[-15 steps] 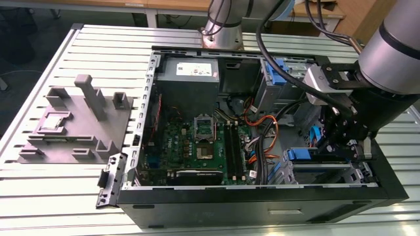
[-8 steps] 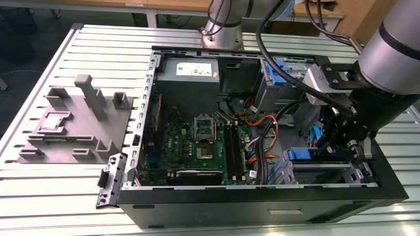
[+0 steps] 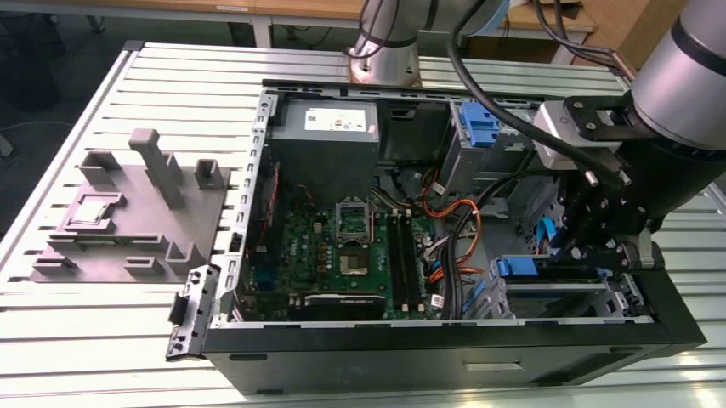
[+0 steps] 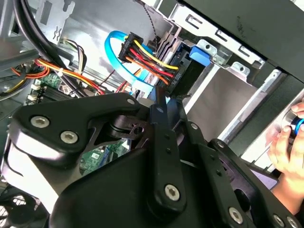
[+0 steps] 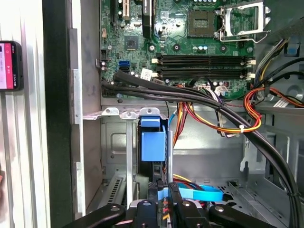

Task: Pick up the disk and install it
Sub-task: 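Insert the second disk wire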

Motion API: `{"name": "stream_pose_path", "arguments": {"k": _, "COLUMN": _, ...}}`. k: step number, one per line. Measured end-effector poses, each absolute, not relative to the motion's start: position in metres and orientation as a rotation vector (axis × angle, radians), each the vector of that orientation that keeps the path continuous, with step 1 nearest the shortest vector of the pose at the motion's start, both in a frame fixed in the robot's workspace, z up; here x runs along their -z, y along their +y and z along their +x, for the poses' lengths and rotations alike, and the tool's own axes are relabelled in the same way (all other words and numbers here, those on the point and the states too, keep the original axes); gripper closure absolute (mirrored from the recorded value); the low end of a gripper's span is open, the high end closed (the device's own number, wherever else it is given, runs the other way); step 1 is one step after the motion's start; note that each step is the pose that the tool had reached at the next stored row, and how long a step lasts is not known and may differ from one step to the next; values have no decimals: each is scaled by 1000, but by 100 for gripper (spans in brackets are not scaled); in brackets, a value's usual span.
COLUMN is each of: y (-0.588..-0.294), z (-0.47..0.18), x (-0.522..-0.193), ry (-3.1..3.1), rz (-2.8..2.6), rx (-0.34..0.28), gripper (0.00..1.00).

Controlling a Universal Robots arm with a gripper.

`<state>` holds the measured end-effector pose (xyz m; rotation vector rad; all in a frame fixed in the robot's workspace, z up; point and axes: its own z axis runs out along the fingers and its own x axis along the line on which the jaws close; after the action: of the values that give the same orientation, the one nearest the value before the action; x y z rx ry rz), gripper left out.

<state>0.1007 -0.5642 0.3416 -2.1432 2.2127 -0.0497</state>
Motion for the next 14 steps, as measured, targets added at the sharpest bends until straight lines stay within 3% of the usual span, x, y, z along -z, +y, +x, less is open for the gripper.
{"name": "stream_pose_path", "arguments": {"k": 5, "y": -564, "z": 101, "x": -345, "ry": 2215, "rz": -2145, "rx": 46, "gripper": 76}}
{"name": "stream_pose_path", "arguments": {"k": 10, "y": -564, "z": 101, "x": -345, "ry": 2215, "rz": -2145, "rx": 46, "gripper": 90}}
{"name": "stream_pose_path", "arguments": {"k": 14, "y": -564, "z": 101, "x": -345, "ry": 2215, "rz": -2145, "rx": 46, "gripper": 90}}
